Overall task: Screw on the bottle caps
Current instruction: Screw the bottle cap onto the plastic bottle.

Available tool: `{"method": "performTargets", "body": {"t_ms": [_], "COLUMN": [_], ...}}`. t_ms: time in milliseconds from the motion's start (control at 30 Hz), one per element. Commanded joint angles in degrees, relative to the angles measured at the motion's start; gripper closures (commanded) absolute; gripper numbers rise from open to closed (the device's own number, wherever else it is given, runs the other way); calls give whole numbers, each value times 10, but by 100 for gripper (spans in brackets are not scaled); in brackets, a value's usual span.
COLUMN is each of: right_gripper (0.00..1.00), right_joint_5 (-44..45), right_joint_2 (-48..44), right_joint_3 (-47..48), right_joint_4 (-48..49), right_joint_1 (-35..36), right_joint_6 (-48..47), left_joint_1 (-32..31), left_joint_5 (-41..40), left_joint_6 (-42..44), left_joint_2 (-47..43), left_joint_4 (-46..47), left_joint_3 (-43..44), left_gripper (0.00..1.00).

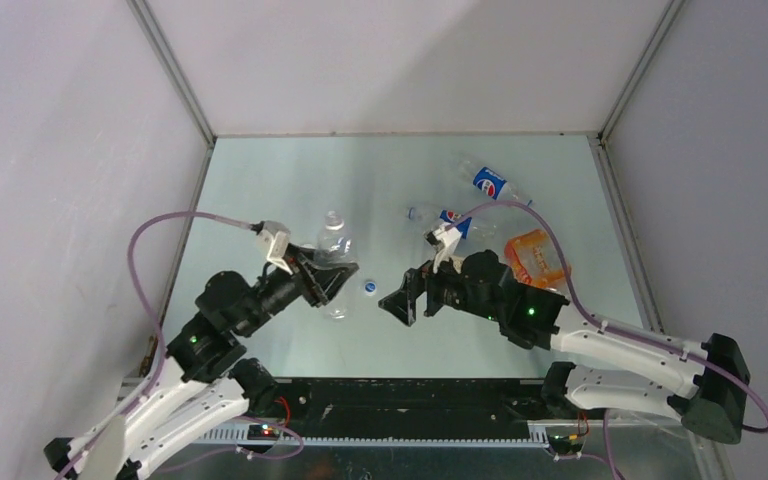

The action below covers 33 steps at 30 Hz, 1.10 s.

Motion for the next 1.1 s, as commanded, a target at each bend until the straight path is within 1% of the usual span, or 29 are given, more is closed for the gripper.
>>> {"method": "performTargets", "body": {"t_ms": [0,67,133,167,200,233,267,300,333,367,400,433,533,600,667,833,1000,1033,1067], "right_gripper": [7,8,10,11,13,14,16,17,19,20,23,24,28,29,31,35,37,37,37], "right_joint_5": [77,95,119,127,146,154,166,171,174,179,182,191,200,200,197,174,142,141,136], "right_joint_2": [48,100,188,212,264,290,343,369,415,438,479,498,575,606,626,646,657,660,661], "right_joint_3": [76,118,172,216,241,287,312,358,380,420,438,475,534,569,581,576,570,571,571], "right_joint_4": [-122,-169,-222,-240,-277,-295,-332,-364,-378,-404,-415,-442,-485,-497,-502,-494,-467,-463,-456], "right_joint_1": [-2,0,9,17,20,26,28,30,30,30,30,30,28,24,17,-7,-21,-22,-23], "right_joint_6": [-28,-31,-36,-38,-41,-42,-43,-44,-43,-42,-42,-36,-29,-25,-16,2,-2,-3,-4], "left_joint_1": [1,1,1,1,0,1,1,1,0,0,1,1,0,1,1,1,1,1,0], "left_joint_5": [-115,-138,-154,-165,-170,-180,-183,-186,-185,-187,-191,-194,-198,-202,-204,-203,-212,-215,-216], "left_joint_6": [114,127,141,145,152,155,160,164,170,174,176,179,190,195,199,206,215,216,217], "left_joint_2": [-41,-56,-67,-71,-73,-76,-77,-80,-82,-85,-88,-89,-98,-102,-105,-103,-100,-99,-98], "left_joint_4": [-186,-230,-275,-286,-304,-313,-328,-335,-345,-349,-357,-360,-375,-380,-384,-395,-390,-387,-387], "left_joint_3": [33,44,56,64,67,77,85,89,95,98,103,105,112,112,113,113,107,105,105], "left_gripper": [68,67,67,67,67,67,67,67,67,67,67,67,68,68,69,69,69,61,68]}}
